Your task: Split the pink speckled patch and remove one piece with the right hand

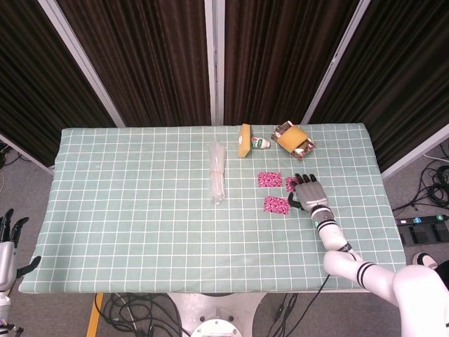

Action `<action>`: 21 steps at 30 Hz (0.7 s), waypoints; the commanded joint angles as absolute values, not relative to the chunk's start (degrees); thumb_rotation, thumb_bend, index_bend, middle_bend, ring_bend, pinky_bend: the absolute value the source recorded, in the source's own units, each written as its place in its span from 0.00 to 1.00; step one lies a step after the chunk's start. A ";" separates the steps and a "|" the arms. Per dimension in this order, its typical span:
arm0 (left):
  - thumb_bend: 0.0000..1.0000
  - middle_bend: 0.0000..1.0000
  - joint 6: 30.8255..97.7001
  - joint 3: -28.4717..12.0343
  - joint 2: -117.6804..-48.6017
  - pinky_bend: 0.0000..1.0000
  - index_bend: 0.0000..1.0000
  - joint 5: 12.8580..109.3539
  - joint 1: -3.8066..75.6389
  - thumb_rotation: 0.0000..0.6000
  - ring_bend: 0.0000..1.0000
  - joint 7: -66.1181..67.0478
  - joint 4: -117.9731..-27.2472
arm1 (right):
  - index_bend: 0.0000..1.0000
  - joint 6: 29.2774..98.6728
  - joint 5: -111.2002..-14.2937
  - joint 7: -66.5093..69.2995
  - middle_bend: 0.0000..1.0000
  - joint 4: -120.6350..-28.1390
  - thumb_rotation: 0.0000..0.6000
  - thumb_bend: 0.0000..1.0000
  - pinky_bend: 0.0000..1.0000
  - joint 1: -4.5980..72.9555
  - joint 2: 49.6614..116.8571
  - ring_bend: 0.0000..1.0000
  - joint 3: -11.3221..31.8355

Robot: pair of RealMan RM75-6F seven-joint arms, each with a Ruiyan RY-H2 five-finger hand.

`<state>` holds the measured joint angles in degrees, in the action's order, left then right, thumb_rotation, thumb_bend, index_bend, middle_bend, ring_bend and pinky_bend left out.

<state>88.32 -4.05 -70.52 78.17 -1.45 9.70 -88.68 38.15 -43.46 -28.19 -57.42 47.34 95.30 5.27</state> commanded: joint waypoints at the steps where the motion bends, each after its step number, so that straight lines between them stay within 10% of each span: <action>1: 0.20 0.09 88.40 -4.02 -70.52 0.13 0.22 78.27 -1.47 1.00 0.09 9.69 -88.71 | 0.17 39.54 -44.53 -27.20 0.00 -59.68 0.00 0.64 0.00 47.00 93.91 0.00 6.07; 5: 0.20 0.09 88.49 -4.01 -70.54 0.13 0.22 78.33 -1.50 1.00 0.09 9.61 -88.71 | 0.17 41.08 -46.64 -24.15 0.00 -64.71 0.04 0.59 0.00 46.42 90.81 0.00 7.79; 11: 0.20 0.09 88.77 -3.99 -70.54 0.13 0.22 78.65 -1.51 1.00 0.09 9.69 -88.93 | 0.19 42.05 -48.80 -21.34 0.01 -67.11 0.64 0.16 0.00 46.83 88.85 0.00 9.83; 17: 0.20 0.09 89.39 -3.82 -70.21 0.13 0.22 78.64 -1.99 1.00 0.09 9.97 -89.60 | 0.22 41.24 -46.63 -24.40 0.02 -61.42 0.97 0.13 0.00 49.94 92.63 0.00 10.89; 21: 0.20 0.09 89.54 -3.80 -69.99 0.13 0.22 78.47 -2.17 1.00 0.09 10.25 -90.03 | 0.24 38.57 -43.78 -26.14 0.03 -56.28 1.00 0.13 0.00 52.38 96.01 0.00 11.54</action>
<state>89.53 -3.80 -70.00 78.48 -2.16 10.24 -90.02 40.14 -45.50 -24.85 -58.84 50.79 94.02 10.99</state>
